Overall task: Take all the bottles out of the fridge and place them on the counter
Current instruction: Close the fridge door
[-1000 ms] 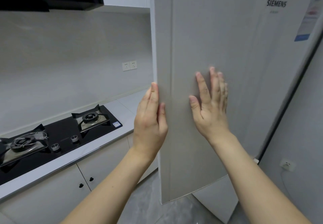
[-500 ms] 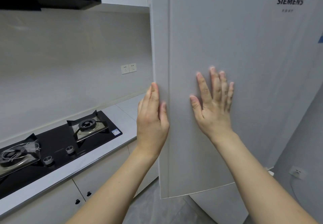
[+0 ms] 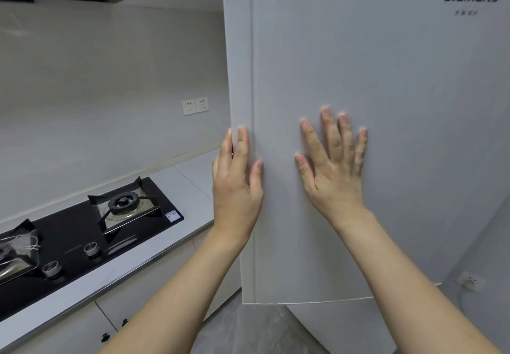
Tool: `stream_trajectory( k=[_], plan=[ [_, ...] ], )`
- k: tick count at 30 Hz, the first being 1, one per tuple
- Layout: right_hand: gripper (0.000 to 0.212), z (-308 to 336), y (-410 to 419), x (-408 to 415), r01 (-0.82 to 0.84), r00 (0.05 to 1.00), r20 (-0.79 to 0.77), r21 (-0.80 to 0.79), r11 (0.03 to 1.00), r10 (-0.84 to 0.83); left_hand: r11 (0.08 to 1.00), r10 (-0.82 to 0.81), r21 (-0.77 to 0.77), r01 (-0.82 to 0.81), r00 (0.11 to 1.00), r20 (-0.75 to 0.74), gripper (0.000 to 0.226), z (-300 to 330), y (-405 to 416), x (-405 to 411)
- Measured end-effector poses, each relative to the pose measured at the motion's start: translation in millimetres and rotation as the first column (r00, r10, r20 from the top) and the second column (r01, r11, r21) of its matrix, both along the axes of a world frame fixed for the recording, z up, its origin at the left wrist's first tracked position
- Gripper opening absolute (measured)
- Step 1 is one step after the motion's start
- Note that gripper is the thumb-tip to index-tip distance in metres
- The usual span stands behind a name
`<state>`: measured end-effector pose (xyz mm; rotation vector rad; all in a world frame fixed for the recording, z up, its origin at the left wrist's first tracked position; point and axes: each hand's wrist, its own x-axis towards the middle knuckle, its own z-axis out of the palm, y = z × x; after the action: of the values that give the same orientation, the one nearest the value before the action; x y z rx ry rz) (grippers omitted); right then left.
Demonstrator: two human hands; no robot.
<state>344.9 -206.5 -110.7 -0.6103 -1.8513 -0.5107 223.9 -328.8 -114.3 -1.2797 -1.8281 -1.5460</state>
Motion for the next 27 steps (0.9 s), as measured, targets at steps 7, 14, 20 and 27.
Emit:
stream_trajectory(
  k=[7,14,20,27],
  plan=[
    [0.053,-0.9,36.9,-18.2,0.006,1.0,0.017,0.06,0.998,-0.007,1.0,-0.002,-0.008,0.003,0.997,0.083,0.066,1.8,39.3,-21.5],
    [0.055,-0.9,73.9,-42.7,0.026,0.999,0.02,0.081,0.996,-0.027,0.998,-0.063,-0.008,0.066,0.98,0.187,0.069,5.0,84.7,-45.8],
    [0.054,-2.0,103.0,-61.9,0.076,0.997,0.027,0.099,0.992,-0.079,0.994,-0.109,-0.005,0.113,0.969,0.222,0.069,5.9,124.3,-68.6],
    [0.056,-5.2,137.8,-84.1,0.155,0.987,0.019,0.084,0.984,-0.157,0.983,-0.183,0.012,0.186,0.954,0.236,0.07,3.6,173.9,-94.1]
  ],
)
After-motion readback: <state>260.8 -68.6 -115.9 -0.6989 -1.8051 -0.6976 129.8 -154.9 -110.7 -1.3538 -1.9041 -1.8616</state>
